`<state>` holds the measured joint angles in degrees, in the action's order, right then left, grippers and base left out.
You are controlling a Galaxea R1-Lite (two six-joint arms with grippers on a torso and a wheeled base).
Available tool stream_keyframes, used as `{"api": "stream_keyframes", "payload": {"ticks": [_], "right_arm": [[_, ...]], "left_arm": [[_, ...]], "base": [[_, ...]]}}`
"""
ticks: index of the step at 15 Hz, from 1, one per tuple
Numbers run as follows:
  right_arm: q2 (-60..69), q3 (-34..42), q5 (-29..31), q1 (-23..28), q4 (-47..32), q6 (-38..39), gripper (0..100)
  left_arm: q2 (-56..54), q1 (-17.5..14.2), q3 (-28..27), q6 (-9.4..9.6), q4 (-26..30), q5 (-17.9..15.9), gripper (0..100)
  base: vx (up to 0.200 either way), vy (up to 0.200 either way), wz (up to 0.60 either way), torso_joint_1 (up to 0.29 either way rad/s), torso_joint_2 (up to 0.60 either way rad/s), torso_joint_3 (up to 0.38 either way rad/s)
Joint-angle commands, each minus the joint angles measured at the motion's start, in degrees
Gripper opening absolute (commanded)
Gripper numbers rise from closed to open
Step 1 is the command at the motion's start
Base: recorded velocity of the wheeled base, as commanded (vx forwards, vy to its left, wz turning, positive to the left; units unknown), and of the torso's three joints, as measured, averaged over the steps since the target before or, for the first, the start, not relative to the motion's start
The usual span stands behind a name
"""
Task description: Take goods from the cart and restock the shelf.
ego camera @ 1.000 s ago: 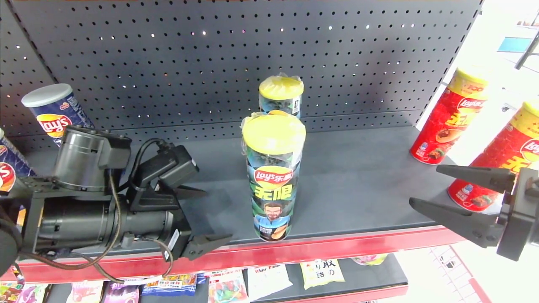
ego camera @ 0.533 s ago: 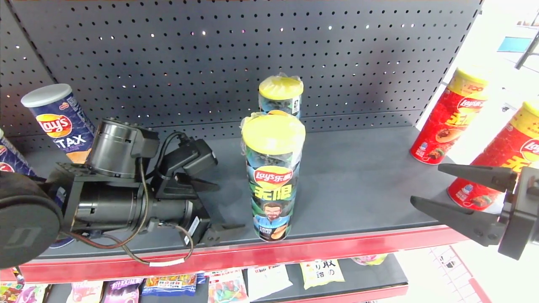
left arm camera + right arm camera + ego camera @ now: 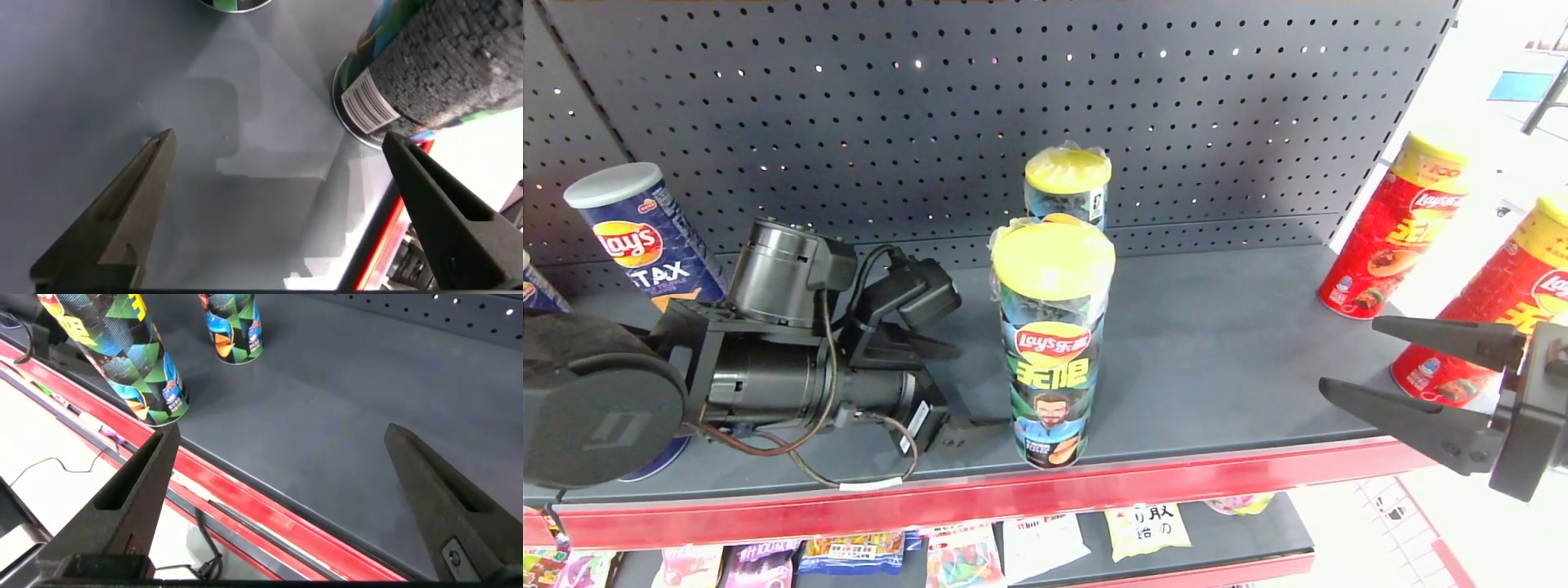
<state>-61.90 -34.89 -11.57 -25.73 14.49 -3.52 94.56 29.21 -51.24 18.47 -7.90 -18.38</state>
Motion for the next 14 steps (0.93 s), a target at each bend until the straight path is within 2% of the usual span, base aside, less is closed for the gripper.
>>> {"api": "stream_keyframes", "payload": {"ticks": [1,14], "right_arm": [[-0.23,0.00,-0.03,-0.02,0.01,0.01,100],[-0.23,0.08,-0.03,-0.02,0.01,0.36,100]], "left_arm": [[0.54,0.06,-0.44,-0.01,-0.10,0.01,100],[2.29,0.94,-2.55,-0.01,-0.10,0.01,100]], "base": [[0.000,0.000,0.00,0.000,0.00,0.000],[0.000,0.000,0.00,0.000,0.00,0.000]]}}
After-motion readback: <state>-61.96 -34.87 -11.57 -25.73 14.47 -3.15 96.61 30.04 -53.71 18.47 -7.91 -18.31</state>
